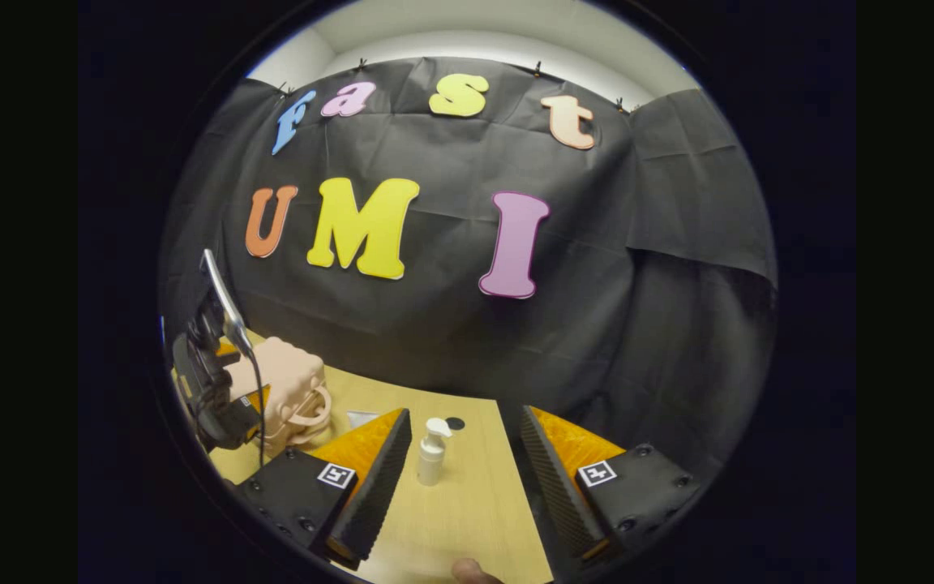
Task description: First open the suitcase, pack the skin care products into it, and then close the suitcase.
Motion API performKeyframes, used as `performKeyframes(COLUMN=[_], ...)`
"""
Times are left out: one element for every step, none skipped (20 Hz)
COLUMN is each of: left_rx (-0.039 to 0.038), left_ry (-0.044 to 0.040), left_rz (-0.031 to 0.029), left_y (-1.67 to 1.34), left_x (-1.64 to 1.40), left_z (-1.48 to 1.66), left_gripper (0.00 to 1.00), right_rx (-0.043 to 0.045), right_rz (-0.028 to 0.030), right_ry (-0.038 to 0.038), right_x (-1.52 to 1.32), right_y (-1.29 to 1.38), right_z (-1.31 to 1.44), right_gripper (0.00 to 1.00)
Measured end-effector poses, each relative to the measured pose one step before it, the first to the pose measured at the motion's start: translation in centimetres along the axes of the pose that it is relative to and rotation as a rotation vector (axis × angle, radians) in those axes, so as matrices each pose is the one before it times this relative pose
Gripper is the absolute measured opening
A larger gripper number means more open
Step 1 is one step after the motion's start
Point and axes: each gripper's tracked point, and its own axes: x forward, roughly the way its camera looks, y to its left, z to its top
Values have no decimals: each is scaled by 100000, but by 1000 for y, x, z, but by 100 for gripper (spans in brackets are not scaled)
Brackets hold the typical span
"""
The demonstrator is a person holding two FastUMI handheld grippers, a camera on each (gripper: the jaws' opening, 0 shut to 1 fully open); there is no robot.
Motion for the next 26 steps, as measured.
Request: performKeyframes(left_rx=[6988,6476,5909,4511,4206,4756,5086,5366,4754,3191,2003,3483,4627,3751,4049,4165,3301,2575,2242,1235,-327,-579,889,684,584,372], left_ry=[848,362,-50,-348,-1064,514,694,900,2332,1669,1040,2142,1646,1500,1841,1725,1167,-44,-184,368,-219,-486,-1038,-296,-431,-1424], left_rz=[-424,-752,-890,-873,-1208,-139,-507,-771,-135,-1667,-1655,-18,1088,115,1308,1173,758,1528,909,-92,-2229,-1183,-54,-924,-1143,-395], left_y=[-731,-838,-845,-840,-1144,-922,-822,-697,-545,-1075,-839,-241,-14,-353,26,5,-53,252,175,330,-259,-344,162,45,-79,147], left_x=[451,472,317,504,643,616,652,653,589,147,583,705,410,262,144,76,6,99,213,362,406,88,118,66,34,-89], left_z=[-338,-163,-3,-27,126,-247,-266,-75,-311,-202,-95,-366,-169,-50,-202,-173,-52,32,-35,-257,-144,-50,326,-42,-63,89], left_gripper=[98,98,98,97,97,97,97,97,97,97,97,93,92,89,87,80,77,69,67,64,60,52,47,41,34,24], right_rx=[103,132,370,941,1646,1244,806,651,765,2200,2070,1019,101,-579,-553,-43,-120,-304,-347,-983,-985,-593,-270,-155,-328,-356], right_rz=[578,520,608,788,1172,415,452,859,1171,3108,2738,743,-69,-783,-536,113,-353,-207,314,-441,-629,-420,-639,-580,-972,-910], right_ry=[588,581,664,516,226,708,1303,1050,512,-147,-117,-42,417,830,1399,1283,1002,814,585,785,776,475,-75,120,833,672], right_x=[249,227,236,234,208,271,358,231,191,-89,-16,115,93,39,-98,-69,-241,-135,-158,26,-42,-106,-130,-73,-40,-108], right_y=[-200,-224,-290,-290,-218,-368,-397,-308,-382,-145,-77,-480,-594,-542,-414,-114,-122,-89,207,163,220,325,289,448,570,556], right_z=[-403,-510,-485,-448,-299,-501,-535,-604,-327,-164,-69,-347,-262,-566,-455,-456,-377,-375,-324,-432,-239,-73,161,25,-111,-11], right_gripper=[81,81,81,81,81,81,81,81,81,81,82,81,81,81,81,81,81,81,81,81,81,81,81,81,81,81])
